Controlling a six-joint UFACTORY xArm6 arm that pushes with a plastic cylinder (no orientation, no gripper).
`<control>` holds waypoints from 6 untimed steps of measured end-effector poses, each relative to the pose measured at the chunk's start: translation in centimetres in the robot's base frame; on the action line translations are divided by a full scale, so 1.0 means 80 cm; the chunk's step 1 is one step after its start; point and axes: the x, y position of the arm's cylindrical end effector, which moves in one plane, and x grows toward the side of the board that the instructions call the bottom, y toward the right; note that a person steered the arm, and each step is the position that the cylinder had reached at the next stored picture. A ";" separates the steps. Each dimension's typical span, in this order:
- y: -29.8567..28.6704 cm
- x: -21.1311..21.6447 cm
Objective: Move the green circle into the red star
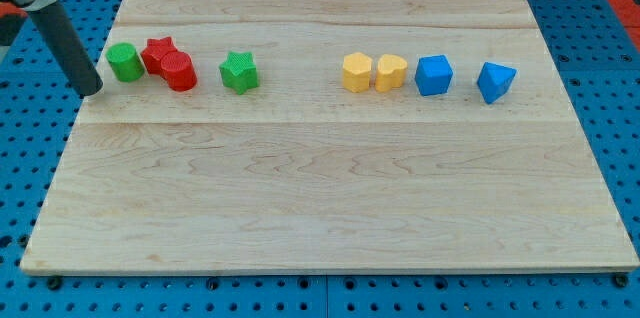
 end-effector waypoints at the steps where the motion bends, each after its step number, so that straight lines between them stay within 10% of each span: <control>1: -0.010 -0.019; 6: 0.063 -0.092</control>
